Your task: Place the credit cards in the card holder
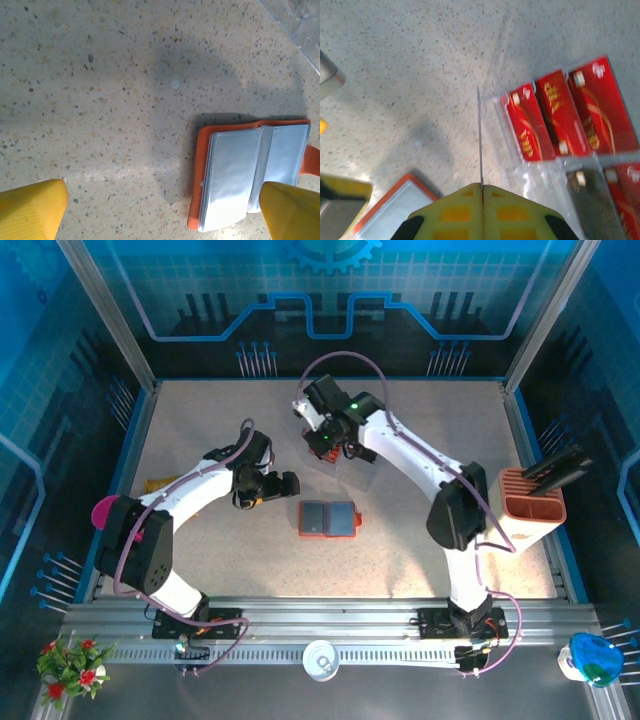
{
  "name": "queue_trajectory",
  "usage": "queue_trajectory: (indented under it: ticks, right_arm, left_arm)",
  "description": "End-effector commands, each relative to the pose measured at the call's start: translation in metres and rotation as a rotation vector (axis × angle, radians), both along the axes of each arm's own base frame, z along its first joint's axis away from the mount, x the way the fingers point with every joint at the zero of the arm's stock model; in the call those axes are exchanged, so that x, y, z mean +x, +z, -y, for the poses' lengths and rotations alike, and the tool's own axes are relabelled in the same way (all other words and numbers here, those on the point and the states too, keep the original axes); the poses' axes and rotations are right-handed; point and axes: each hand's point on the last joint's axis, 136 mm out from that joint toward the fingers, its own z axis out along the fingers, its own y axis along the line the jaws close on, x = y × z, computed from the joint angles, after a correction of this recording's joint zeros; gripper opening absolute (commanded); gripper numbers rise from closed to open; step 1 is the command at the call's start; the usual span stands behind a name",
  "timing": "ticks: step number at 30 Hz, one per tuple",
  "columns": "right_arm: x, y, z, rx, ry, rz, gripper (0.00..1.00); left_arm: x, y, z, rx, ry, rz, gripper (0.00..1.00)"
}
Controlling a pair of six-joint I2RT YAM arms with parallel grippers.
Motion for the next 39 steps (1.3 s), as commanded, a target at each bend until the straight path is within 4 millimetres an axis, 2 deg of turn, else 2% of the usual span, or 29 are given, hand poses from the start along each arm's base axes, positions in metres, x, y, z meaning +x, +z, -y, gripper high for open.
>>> queue_trajectory:
  ticks: [1, 3, 8, 11, 16, 21, 31, 39]
  right_arm:
    - [-0.011, 0.017, 0.013, 0.221, -0.142, -0.065, 0.0]
    - [-0.022, 0.014, 0.024, 0.322, -0.197, -0.106, 0.0]
    - [-0.052, -0.01, 0.049, 0.567, -0.338, -0.223, 0.0]
    - [-0.069, -0.03, 0.055, 0.655, -0.383, -0.27, 0.0]
    - [-0.089, -0.061, 0.055, 0.8, -0.438, -0.34, 0.0]
    - [-0.095, -0.081, 0.051, 0.856, -0.459, -0.366, 0.0]
    - [-0.097, -0.101, 0.037, 0.875, -0.454, -0.379, 0.0]
    - [-0.098, -0.115, 0.036, 0.853, -0.467, -0.382, 0.0]
  left_arm:
    - [-0.006, 0.008, 0.009, 0.03, -0.074, 0.01, 0.99]
    - [-0.008, 0.006, 0.016, 0.06, -0.108, 0.015, 0.99]
    - [-0.016, -0.002, 0.035, 0.149, -0.176, 0.008, 0.99]
    - [-0.019, -0.007, 0.041, 0.192, -0.203, 0.015, 0.99]
    - [-0.028, -0.02, 0.038, 0.241, -0.213, -0.001, 0.99]
    - [-0.036, -0.033, 0.034, 0.28, -0.227, -0.024, 0.99]
    - [-0.044, -0.051, 0.026, 0.323, -0.247, -0.063, 0.99]
    - [-0.052, -0.061, 0.017, 0.359, -0.24, -0.098, 0.99]
